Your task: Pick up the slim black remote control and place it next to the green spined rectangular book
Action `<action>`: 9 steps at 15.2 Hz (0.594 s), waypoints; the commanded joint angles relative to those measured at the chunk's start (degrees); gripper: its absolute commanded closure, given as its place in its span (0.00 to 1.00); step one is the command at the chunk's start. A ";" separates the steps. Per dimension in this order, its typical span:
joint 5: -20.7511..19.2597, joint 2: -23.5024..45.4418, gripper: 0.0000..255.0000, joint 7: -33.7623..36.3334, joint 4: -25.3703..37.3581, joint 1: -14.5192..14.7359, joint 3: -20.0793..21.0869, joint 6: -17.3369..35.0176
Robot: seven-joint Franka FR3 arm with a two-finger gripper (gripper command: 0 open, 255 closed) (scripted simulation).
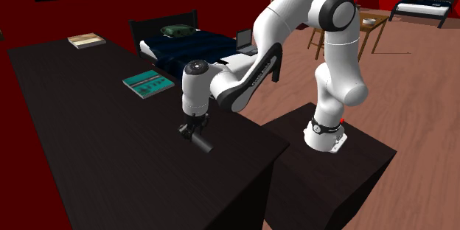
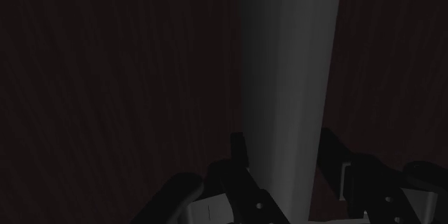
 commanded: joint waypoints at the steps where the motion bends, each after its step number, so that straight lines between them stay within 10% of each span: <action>1: 0.39 -0.49 1.00 -0.44 0.19 -0.09 0.09 -0.99; 9: 2.36 -3.99 1.00 -2.61 2.03 -0.31 0.66 -6.07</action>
